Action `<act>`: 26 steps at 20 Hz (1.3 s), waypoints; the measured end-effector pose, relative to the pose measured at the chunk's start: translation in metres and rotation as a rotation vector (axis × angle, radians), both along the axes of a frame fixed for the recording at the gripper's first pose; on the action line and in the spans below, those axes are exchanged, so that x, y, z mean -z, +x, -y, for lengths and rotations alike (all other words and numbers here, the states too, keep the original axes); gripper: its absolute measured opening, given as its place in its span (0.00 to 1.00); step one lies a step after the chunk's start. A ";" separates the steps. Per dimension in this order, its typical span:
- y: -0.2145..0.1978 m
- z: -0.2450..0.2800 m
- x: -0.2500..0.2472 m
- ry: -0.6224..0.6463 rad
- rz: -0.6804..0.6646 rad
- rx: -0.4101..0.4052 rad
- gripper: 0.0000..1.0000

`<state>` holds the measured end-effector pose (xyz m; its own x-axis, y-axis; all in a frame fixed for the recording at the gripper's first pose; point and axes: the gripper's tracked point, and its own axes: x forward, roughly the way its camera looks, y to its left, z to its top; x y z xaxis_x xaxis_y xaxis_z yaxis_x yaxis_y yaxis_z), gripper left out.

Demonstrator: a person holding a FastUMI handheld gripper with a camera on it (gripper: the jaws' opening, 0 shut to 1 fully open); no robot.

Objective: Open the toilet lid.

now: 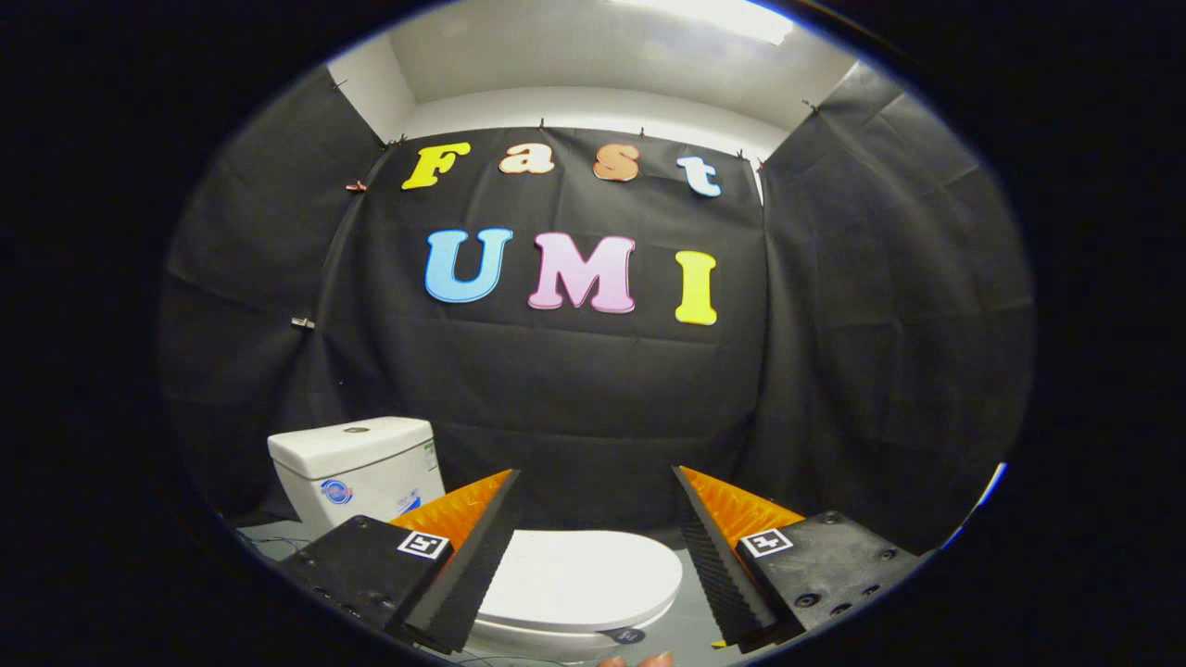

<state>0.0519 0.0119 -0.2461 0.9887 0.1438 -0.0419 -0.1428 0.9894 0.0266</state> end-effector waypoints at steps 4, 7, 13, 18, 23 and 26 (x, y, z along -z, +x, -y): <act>0.006 0.004 0.061 0.130 -0.125 -0.045 0.98; 0.011 0.016 0.105 0.216 -0.226 -0.045 0.98; 0.022 0.065 0.190 0.455 -0.474 0.019 0.98; 0.024 0.095 0.248 0.757 -0.669 0.066 0.98; 0.031 0.101 0.298 0.915 -0.838 0.057 0.98; 0.031 0.103 0.331 0.932 -0.912 0.063 0.98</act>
